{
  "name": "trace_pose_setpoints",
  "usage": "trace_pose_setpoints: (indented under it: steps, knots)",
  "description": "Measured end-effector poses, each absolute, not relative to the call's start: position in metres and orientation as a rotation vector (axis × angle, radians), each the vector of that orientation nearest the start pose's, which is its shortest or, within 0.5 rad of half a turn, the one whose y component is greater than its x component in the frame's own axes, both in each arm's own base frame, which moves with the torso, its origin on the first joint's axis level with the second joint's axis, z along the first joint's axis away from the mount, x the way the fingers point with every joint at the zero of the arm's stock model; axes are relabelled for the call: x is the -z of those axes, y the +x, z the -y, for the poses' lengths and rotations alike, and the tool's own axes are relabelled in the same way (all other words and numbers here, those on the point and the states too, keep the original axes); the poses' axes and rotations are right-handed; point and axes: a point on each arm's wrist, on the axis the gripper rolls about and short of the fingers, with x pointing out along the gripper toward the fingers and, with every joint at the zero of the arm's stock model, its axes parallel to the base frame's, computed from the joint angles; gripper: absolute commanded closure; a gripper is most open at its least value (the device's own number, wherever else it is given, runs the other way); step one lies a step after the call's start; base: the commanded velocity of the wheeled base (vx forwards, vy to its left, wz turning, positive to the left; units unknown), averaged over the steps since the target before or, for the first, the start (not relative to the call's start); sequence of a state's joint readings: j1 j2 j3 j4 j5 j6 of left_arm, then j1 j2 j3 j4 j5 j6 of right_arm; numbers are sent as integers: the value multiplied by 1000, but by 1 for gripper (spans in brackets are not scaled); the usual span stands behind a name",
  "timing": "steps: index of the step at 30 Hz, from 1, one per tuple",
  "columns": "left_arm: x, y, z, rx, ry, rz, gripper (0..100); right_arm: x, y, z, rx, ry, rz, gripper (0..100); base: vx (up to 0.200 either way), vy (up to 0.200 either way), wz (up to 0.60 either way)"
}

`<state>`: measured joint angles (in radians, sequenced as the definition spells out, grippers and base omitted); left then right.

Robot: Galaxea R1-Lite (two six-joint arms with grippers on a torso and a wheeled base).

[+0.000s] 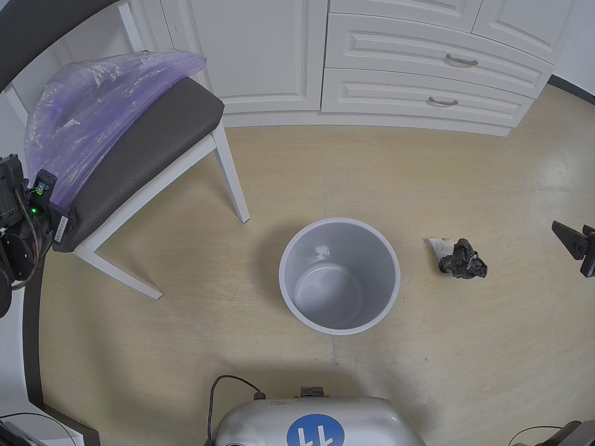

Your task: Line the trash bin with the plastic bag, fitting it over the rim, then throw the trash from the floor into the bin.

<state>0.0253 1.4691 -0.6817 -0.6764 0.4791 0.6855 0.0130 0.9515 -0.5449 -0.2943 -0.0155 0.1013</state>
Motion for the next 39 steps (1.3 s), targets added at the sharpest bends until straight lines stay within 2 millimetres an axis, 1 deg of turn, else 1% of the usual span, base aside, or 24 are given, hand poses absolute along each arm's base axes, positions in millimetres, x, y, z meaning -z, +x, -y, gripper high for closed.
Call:
trace_pose_setpoints:
  steps: [5,10,16,19,28,33,39]
  knots:
    - [-217,250,-18,-449,716,-287,0,-232,122,-1,11,100,-127,0,0,0,0]
    - [-221,246,-19,-461,714,-274,0,-231,124,-1,12,102,-133,0,0,0,0]
    - [-229,233,-19,-464,713,-267,0,-231,125,-1,12,102,-138,0,0,0,0]
    - [-230,225,-20,-457,716,-295,0,-230,127,0,13,102,-143,0,0,0,0]
    - [-228,211,-26,-446,718,-377,0,-228,131,-1,12,100,-161,0,0,0,0]
    - [-231,213,-30,-467,713,-378,0,-227,134,-1,11,99,-172,0,0,0,0]
    - [-232,224,-34,-482,714,-388,0,-225,135,-1,10,99,-181,0,0,0,0]
